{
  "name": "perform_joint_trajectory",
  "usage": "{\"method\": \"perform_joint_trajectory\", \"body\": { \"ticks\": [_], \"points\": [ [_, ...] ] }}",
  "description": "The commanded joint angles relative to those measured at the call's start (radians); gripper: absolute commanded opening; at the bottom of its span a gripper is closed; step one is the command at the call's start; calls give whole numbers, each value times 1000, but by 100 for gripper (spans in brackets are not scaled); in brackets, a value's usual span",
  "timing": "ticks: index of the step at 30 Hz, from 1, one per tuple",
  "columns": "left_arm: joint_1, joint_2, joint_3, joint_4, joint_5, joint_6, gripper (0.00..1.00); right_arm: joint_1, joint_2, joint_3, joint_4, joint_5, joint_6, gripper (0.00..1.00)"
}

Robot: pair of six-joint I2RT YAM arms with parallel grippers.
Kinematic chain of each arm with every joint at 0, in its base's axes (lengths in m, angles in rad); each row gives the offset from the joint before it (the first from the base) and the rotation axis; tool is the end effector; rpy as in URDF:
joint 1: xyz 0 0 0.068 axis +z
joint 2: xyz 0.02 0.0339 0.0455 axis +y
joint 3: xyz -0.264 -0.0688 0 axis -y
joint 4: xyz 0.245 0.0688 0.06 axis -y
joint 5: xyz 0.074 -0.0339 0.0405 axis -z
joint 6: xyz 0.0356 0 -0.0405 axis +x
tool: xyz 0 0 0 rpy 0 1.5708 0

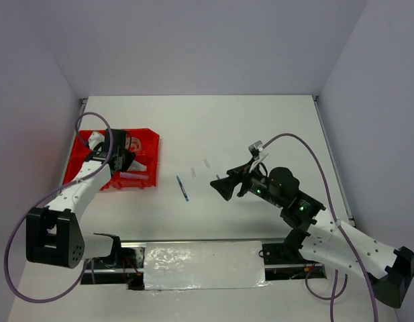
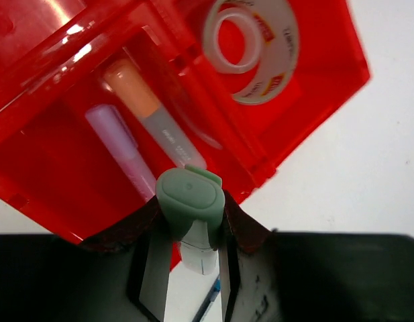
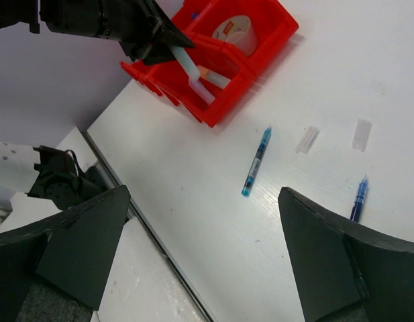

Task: Sort the stationery into containers
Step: Place the pen in the storage box.

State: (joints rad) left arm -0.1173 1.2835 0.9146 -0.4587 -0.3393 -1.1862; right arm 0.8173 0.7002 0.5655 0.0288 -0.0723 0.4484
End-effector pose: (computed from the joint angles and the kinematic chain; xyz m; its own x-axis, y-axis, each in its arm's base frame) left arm 0.2677 -0.0196 0.2551 -0.1693 -0.8602 -0.4810 -0.7203 0.4411 -0.5353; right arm 0.1198 0.1315 0.2986 -0.4018 0.2037 -0.8928 -0.6684 0.6012 0.4380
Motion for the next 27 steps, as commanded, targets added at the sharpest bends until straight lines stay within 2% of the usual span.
{"method": "perform_joint_trajectory", "body": {
  "ticks": [1,6,7,9,10,12,13,16,22,24,25,27],
  "points": [
    [19,-39,-71,70,-9,-72,7,-4,16,-1,37,-17,-8,100],
    [56,-50,-118,130,13,-53,18,-4,44,26,14,-20,-30,100],
    [62,-41,-117,130,23,-52,26,-4,47,30,7,-15,-34,100],
    [68,-33,-114,137,36,-43,34,-3,64,46,-19,6,-40,100],
    [71,-33,-112,127,40,-44,45,-4,71,54,-21,17,-42,100],
    [74,-36,-112,126,48,-44,56,-4,103,82,-78,44,-48,100],
    [76,-45,-114,127,54,-41,67,-4,116,92,-95,58,-51,100],
    [77,-75,-108,120,71,-35,82,-4,191,154,-176,112,-68,100],
    [81,-176,-30,81,108,49,91,-7,384,302,-334,245,-117,97],
    [79,-203,35,39,141,147,94,-12,507,342,-406,270,-129,92],
    [77,-207,59,23,160,233,95,-12,575,371,-426,275,-134,82],
    [74,-217,134,-56,187,308,96,-15,634,389,-429,278,-139,72]
  ]
}}
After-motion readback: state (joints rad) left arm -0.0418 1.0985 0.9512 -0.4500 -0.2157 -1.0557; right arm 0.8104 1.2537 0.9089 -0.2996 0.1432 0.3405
